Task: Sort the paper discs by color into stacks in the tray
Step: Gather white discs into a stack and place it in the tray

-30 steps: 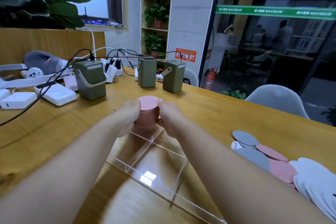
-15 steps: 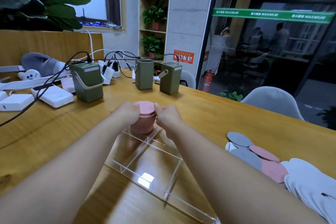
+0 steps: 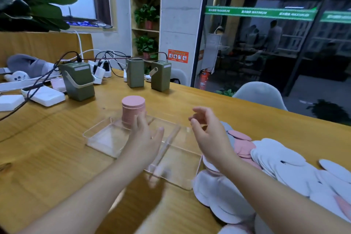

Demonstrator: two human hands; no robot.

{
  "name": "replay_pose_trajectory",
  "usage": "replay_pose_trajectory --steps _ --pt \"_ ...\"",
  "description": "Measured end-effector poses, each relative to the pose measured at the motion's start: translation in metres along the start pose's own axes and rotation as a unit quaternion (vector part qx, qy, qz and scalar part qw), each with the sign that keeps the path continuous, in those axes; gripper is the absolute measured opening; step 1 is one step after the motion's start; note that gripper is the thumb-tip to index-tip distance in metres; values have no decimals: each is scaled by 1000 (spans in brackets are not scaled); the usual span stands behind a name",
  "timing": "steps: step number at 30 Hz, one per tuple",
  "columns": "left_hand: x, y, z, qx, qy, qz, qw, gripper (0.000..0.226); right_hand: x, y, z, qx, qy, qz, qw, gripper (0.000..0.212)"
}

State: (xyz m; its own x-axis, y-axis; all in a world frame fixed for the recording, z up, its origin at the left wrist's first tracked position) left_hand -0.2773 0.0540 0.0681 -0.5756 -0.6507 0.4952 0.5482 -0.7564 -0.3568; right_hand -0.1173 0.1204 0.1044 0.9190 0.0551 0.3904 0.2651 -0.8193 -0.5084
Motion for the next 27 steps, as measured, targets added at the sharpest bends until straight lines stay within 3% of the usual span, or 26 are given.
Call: replay_pose_trajectory --steps 7,10,14,16,20,27 --pt "-51 61 64 -107 5 -81 991 58 97 56 15 6 74 17 997 25" --pt "-82 86 80 -137 -52 -150 978 54 129 80 25 6 104 20 994 30" --pt "-124 116 85 -188 -228 -245 923 59 163 109 39 -9 155 17 988 27" --pt "-135 128 84 -178 -247 -281 910 60 177 120 41 -8 186 15 982 28" --pt "-137 135 86 -143 -226 -289 919 68 189 139 49 -10 240 4 971 24" --pt "-130 134 81 -106 -164 -246 949 75 171 154 56 22 275 -35 961 59"
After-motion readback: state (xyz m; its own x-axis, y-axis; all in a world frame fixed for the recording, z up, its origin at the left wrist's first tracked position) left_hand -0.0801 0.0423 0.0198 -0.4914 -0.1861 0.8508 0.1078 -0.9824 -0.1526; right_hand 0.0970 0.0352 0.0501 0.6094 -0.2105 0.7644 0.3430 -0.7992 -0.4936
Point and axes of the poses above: each hand's wrist, its own y-axis away from the middle knuckle, its own x-axis out of the back of the hand, z = x × y, the point moved 10 cm from there along -y, towards the middle knuckle, and after that the axes turned 7 degrees about z, right-handed, at the moved point
